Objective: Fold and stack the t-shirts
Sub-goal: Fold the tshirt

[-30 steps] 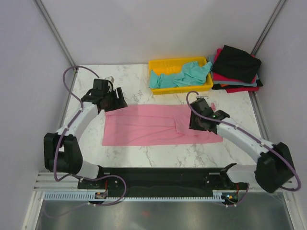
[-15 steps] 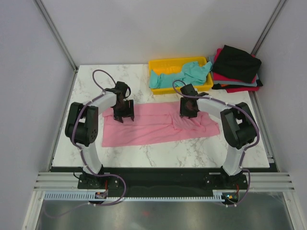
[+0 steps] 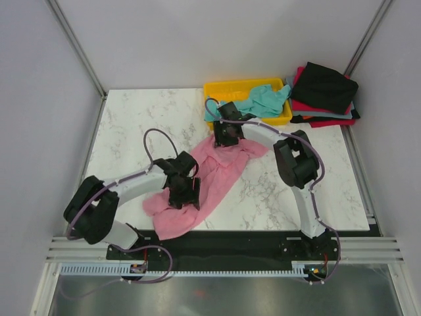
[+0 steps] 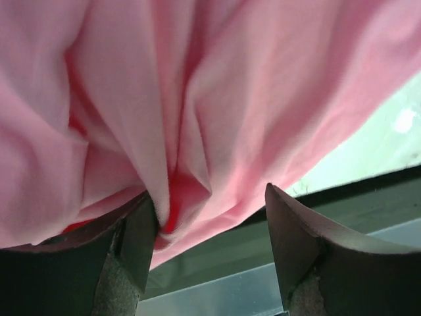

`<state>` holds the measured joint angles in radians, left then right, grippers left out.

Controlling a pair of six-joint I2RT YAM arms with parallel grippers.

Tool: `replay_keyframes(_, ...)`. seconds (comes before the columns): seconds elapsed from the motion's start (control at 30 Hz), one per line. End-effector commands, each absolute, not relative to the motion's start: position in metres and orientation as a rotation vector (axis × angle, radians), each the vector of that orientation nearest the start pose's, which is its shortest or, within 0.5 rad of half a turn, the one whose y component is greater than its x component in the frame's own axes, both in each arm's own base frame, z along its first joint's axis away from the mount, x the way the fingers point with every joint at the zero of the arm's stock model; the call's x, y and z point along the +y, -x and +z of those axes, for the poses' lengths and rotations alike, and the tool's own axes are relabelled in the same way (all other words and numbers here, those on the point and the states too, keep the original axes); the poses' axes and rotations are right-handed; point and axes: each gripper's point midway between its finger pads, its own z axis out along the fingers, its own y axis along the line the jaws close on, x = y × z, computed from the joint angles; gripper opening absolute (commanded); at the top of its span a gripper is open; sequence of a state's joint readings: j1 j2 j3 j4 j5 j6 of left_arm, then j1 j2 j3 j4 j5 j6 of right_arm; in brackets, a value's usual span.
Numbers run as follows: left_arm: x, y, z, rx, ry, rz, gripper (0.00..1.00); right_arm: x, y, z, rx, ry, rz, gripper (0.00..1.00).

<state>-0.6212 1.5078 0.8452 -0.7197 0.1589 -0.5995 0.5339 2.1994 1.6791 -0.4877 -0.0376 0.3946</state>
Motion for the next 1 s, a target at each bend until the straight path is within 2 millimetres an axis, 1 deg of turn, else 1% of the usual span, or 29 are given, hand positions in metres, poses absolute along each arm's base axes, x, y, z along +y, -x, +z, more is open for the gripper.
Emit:
replay_keyframes(0.0, -0.213, -0.133, 0.039, 3.068, 0.102, -0.547, 0.72, 0.351, -0.39, -0.016, 2.712, 0.454, 0.534, 0.56)
replay_keyframes(0.03, -0.222, -0.128, 0.043, 3.052, 0.097, -0.62, 0.72, 0.367, -0.395, -0.009, 2.677, 0.485, 0.563, 0.56)
replay_keyframes(0.07, -0.225, -0.123, 0.046, 3.035, 0.101, -0.664, 0.72, 0.38, -0.391, -0.009, 2.671, 0.516, 0.599, 0.56)
replay_keyframes(0.1, -0.233, -0.115, 0.05, 3.033, 0.111, -0.713, 0.72, 0.396, -0.382, -0.019, 2.675, 0.561, 0.617, 0.56)
replay_keyframes(0.13, -0.238, -0.114, 0.053, 3.015, 0.112, -0.749, 0.72, 0.414, -0.386, -0.009, 2.633, 0.581, 0.656, 0.56)
replay_keyframes(0.17, -0.243, -0.109, 0.058, 2.997, 0.089, -0.781, 0.72, 0.425, -0.381, -0.02, 2.647, 0.606, 0.686, 0.56)
replay_keyframes(0.2, -0.246, -0.107, 0.061, 2.997, 0.107, -0.802, 0.72, 0.44, -0.373, -0.02, 2.638, 0.642, 0.715, 0.57)
replay_keyframes(0.23, -0.249, -0.105, 0.063, 2.989, 0.101, -0.821, 0.72, 0.454, -0.377, -0.01, 2.603, 0.647, 0.748, 0.57)
replay_keyframes(0.27, -0.253, -0.101, 0.065, 2.988, 0.084, -0.837, 0.72, 0.462, -0.372, -0.018, 2.61, 0.664, 0.772, 0.57)
replay_keyframes(0.3, -0.256, -0.1, 0.067, 2.981, 0.098, -0.855, 0.72, 0.48, -0.372, -0.007, 2.567, 0.687, 0.821, 0.57)
replay_keyframes(0.33, -0.26, -0.099, 0.067, 2.969, 0.093, -0.884, 0.72, 0.491, -0.369, -0.002, 2.548, 0.706, 0.857, 0.57)
replay_keyframes(0.37, -0.265, -0.095, 0.067, 2.971, 0.09, -0.907, 0.72, 0.504, -0.36, -0.006, 2.54, 0.746, 0.881, 0.57)
replay_keyframes(0.4, -0.267, -0.093, 0.066, 2.973, 0.096, -0.92, 0.72, 0.517, -0.365, 0.01, 2.485, 0.755, 0.897, 0.59)
replay_keyframes(0.43, -0.266, -0.091, 0.062, 2.977, 0.1, -0.91, 0.72, 0.52, -0.367, 0.014, 2.469, 0.747, 0.888, 0.61)
replay_keyframes(0.47, -0.269, -0.093, 0.063, 2.963, 0.104, -0.927, 0.72, 0.521, -0.373, 0.011, 2.475, 0.705, 0.875, 0.61)
replay_keyframes(0.5, -0.269, -0.093, 0.062, 2.957, 0.107, -0.921, 0.72, 0.521, -0.386, 0.016, 2.451, 0.665, 0.847, 0.62)
replay_keyframes(0.53, -0.268, -0.095, 0.062, 2.949, 0.11, -0.913, 0.72, 0.52, -0.393, 0.015, 2.448, 0.642, 0.847, 0.62)
replay_keyframes(0.57, -0.268, -0.097, 0.062, 2.94, 0.098, -0.91, 0.72, 0.511, -0.406, 0.004, 2.471, 0.58, 0.837, 0.62)
replay_keyframes(0.6, -0.267, -0.098, 0.062, 2.931, 0.093, -0.901, 0.72, 0.51, -0.418, 0.008, 2.457, 0.548, 0.842, 0.62)
replay_keyframes(0.63, -0.268, -0.1, 0.062, 2.928, 0.089, -0.897, 0.72, 0.507, -0.427, 0.005, 2.455, 0.519, 0.851, 0.62)
replay_keyframes(0.67, -0.269, -0.1, 0.063, 2.929, 0.084, -0.898, 0.72, 0.497, -0.441, -0.008, 2.466, 0.476, 0.847, 0.62)
replay_keyframes(0.73, -0.274, -0.101, 0.067, 2.927, 0.067, -0.92, 0.72, 0.496, -0.464, -0.006, 2.415, 0.403, 0.882, 0.62)
replay_keyframes(0.77, -0.275, -0.102, 0.069, 2.923, 0.048, -0.922, 0.72, 0.487, -0.478, -0.016, 2.412, 0.36, 0.878, 0.62)
replay_keyframes(0.8, -0.273, -0.104, 0.071, 2.924, 0.044, -0.893, 0.72, 0.489, -0.493, -0.007, 2.36, 0.315, 0.908, 0.62)
replay_keyframes(0.83, -0.278, -0.112, 0.085, 2.888, 0.026, -0.897, 0.72, 0.487, -0.504, -0.006, 2.335, 0.29, 0.919, 0.62)
replay_keyframes(0.87, -0.277, -0.118, 0.094, 2.852, -0.016, -0.874, 0.74, 0.479, -0.517, -0.017, 2.325, 0.25, 0.93, 0.62)
replay_keyframes(0.9, -0.272, -0.132, 0.109, 2.799, -0.003, -0.793, 0.75, 0.483, -0.533, -0.002, 2.243, 0.221, 0.987, 0.62)
replay_keyframes(0.93, -0.27, -0.139, 0.118, 2.761, -0.016, -0.763, 0.8, 0.481, -0.542, 0.001, 2.204, 0.203, 1.012, 0.62)
replay_keyframes(0.97, -0.266, -0.148, 0.129, 2.708, -0.066, -0.731, 0.82, 0.472, -0.557, -0.003, 2.175, 0.167, 0.995, 0.63)
